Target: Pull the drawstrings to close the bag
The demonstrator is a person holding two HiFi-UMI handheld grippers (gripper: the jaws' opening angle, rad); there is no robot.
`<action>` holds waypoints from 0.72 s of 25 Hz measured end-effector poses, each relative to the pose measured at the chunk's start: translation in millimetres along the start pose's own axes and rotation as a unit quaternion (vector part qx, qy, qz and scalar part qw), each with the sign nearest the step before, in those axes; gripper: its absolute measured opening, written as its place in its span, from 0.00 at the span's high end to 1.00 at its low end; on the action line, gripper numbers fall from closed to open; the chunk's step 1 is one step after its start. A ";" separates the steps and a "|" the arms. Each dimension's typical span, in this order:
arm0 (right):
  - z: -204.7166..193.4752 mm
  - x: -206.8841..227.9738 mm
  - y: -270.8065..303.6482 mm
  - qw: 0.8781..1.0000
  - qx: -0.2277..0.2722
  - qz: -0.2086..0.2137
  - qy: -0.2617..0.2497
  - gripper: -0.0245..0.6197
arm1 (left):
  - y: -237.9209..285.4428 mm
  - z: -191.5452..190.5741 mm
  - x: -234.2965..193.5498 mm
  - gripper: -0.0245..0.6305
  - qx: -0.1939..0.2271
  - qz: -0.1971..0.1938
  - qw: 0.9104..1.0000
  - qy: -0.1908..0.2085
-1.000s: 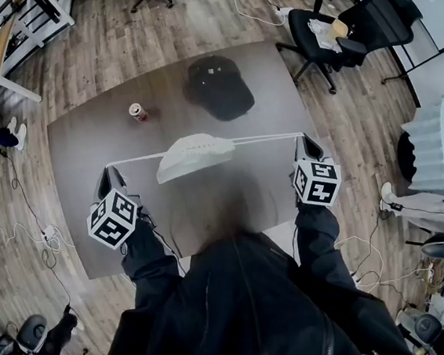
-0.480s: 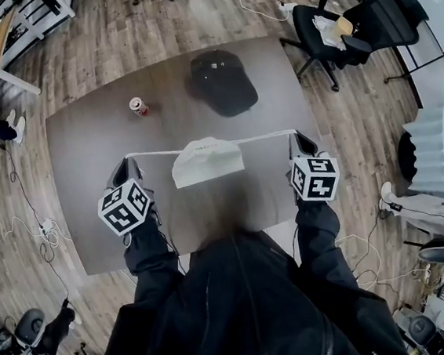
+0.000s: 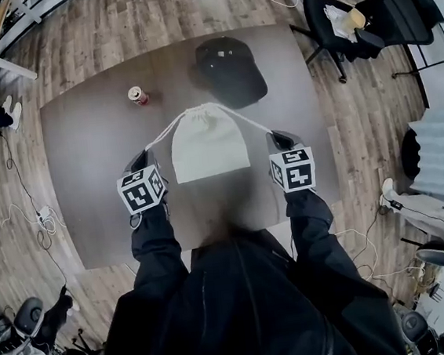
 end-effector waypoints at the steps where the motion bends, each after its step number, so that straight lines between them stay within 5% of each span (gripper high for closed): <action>1: -4.1 -2.9 7.2 1.000 -0.009 0.006 -0.002 0.92 | 6.8 -5.7 -0.1 0.91 -0.011 0.000 1.000 0.002; 18: -79.9 -64.9 67.0 0.989 -0.116 0.094 -0.013 0.92 | 64.9 -94.5 13.4 0.91 -0.133 -0.023 0.990 0.032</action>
Point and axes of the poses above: the fingertips, and each gripper's own axes: y forward along the fingers, x to its right, z out of its top, the point moved 3 cm from there along -y, backward along the fingers
